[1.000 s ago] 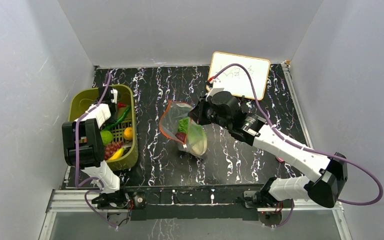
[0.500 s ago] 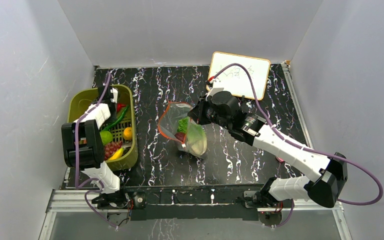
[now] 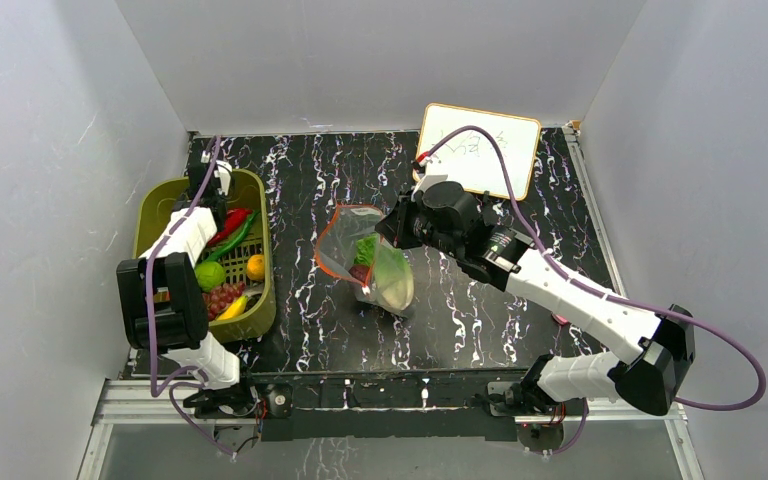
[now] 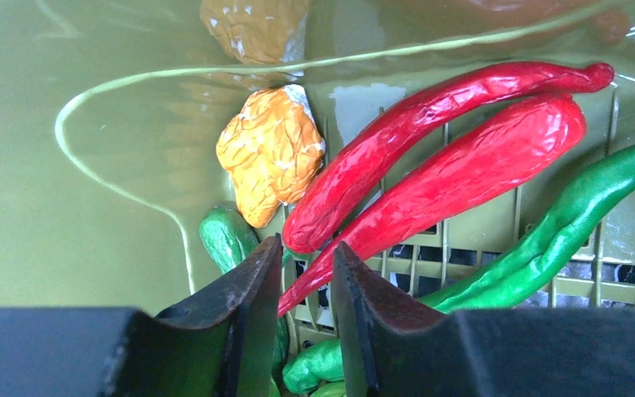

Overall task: Place the food in the zip-top bag and seal the zipper
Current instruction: Pick up the fake vegetable from the bin.

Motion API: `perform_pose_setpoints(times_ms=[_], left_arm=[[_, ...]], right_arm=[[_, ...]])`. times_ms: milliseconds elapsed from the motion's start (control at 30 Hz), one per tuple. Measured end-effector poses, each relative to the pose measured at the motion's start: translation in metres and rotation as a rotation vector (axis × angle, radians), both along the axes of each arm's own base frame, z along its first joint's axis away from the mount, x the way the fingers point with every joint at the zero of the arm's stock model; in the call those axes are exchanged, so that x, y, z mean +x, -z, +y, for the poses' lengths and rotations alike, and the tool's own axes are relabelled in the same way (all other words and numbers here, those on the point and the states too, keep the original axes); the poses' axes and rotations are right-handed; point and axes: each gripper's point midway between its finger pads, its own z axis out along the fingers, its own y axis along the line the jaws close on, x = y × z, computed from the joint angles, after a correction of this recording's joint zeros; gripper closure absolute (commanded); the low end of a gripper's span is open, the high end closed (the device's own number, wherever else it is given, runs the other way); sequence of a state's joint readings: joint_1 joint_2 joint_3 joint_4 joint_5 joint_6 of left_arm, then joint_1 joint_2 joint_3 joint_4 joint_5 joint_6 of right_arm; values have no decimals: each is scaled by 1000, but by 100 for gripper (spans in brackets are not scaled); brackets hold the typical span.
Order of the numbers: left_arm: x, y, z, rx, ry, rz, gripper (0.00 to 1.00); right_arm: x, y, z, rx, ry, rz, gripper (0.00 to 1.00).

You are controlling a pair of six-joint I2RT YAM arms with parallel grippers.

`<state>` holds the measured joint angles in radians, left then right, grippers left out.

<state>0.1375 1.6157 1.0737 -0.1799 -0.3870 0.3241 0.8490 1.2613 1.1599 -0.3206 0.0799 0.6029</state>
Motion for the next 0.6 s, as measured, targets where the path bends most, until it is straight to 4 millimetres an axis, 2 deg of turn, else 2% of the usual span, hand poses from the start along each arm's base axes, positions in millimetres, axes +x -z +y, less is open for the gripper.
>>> perform_pose_setpoints(times_ms=[600], left_arm=[[-5, 24, -18, -45, 185, 106, 74]], right_arm=[[0, -4, 0, -7, -2, -3, 100]])
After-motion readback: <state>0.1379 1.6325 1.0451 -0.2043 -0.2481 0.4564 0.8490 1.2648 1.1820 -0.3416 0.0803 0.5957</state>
